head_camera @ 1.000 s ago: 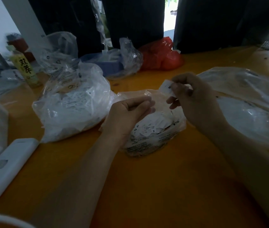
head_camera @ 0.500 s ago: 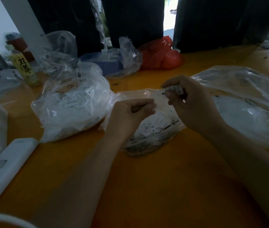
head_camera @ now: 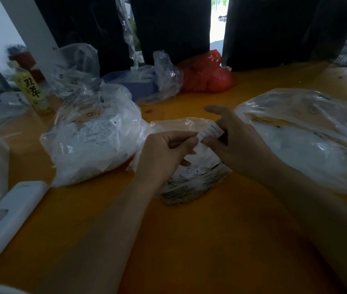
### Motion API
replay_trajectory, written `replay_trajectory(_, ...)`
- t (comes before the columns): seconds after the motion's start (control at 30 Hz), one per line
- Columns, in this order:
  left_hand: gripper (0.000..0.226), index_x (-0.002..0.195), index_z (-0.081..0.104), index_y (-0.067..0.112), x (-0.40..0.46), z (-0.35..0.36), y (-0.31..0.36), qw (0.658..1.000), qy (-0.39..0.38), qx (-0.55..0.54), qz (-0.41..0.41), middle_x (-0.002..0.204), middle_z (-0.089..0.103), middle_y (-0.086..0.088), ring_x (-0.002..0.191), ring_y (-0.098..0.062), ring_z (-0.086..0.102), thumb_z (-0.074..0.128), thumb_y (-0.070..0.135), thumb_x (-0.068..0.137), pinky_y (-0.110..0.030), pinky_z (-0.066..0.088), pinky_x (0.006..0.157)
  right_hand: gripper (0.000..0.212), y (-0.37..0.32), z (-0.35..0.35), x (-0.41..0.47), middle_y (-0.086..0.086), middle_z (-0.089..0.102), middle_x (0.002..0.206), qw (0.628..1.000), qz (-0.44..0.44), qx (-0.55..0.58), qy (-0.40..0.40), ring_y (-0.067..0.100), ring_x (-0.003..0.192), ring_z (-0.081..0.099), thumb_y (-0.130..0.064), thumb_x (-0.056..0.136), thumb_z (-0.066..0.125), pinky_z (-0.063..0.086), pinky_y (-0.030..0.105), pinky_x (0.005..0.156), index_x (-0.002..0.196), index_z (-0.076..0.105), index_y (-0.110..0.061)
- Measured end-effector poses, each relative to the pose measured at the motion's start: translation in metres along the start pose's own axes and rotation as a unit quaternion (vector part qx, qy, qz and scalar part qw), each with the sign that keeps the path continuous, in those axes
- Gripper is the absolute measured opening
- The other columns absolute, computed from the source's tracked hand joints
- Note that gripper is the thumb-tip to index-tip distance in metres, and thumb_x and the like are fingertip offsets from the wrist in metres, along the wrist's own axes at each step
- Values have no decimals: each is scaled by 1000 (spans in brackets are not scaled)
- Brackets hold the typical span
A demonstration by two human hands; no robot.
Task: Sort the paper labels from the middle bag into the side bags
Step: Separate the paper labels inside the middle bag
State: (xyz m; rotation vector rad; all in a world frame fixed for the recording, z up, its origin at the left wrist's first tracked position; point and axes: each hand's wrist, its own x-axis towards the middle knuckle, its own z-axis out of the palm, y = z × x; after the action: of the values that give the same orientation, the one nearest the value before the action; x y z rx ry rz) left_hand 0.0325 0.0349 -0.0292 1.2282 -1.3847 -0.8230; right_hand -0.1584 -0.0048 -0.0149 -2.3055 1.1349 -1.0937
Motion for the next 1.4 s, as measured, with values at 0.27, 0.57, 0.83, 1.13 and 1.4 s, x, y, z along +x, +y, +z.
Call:
replay_trajectory(0.27,21,115,79,23,1,-1,2,999,24,-19,-14,94,82,8,77,-13,77,77,23,94,-22,59,58,6,-4,-2,-1,-16,68,84,994,51,46,88,1,75,67,-28,96,66,55,19,70,102,68,-30)
replay_trajectory(0.57,19,112,81,26,2,-1,5,998,28,-42,-27,99,81,13,81,-8,76,78,25,94,-22,59,56,10,-10,0,-3,-21,66,89,990,54,57,120,-5,83,63,-26,95,69,47,6,71,105,71,-28)
replay_trajectory(0.83,17,107,84,28,3,-2,5,994,56,-59,-67,98,81,8,75,-12,76,80,31,91,-27,60,58,11,-16,3,-4,-29,64,77,995,40,92,29,-7,71,62,-33,92,71,45,8,61,102,73,-27)
replay_trajectory(1.13,26,126,72,20,0,-23,24,911,200,291,213,106,78,5,79,7,67,71,21,100,-2,48,69,9,-12,-11,-1,-11,64,88,990,50,-99,93,6,74,59,-28,102,59,50,22,67,100,65,-22)
replay_trajectory(1.4,29,124,72,3,7,-116,14,797,356,486,49,122,72,-23,111,-40,68,59,1,99,-49,55,96,13,4,-53,-1,2,44,81,884,182,-422,-88,19,69,44,-9,89,63,37,32,64,102,63,-10)
